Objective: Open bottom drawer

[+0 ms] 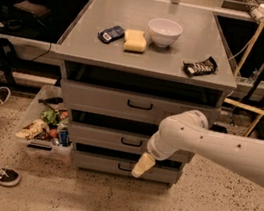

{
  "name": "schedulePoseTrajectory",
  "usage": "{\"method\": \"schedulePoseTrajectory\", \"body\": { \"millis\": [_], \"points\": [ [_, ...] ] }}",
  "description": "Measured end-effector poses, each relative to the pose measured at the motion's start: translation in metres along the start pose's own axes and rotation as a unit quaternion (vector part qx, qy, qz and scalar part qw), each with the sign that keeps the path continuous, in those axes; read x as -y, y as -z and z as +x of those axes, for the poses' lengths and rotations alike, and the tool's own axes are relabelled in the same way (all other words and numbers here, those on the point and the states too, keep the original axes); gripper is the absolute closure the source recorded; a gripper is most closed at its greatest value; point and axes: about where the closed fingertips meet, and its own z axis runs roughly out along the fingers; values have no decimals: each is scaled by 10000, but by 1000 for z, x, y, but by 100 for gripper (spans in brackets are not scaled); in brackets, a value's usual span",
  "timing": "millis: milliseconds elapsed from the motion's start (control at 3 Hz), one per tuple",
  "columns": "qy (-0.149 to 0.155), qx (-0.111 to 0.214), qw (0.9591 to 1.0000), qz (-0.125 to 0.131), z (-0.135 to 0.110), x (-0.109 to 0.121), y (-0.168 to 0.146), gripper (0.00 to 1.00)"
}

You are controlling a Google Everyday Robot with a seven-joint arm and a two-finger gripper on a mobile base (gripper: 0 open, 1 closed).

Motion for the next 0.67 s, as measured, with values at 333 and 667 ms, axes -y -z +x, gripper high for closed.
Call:
{"method": "schedulePoseTrajectory", "body": {
  "millis": [333, 667],
  "points": [
    [-459, 48, 9984, -321, 13, 10, -65, 0],
    [-457, 48, 9984, -320, 13, 10, -64, 0]
  ]
}}
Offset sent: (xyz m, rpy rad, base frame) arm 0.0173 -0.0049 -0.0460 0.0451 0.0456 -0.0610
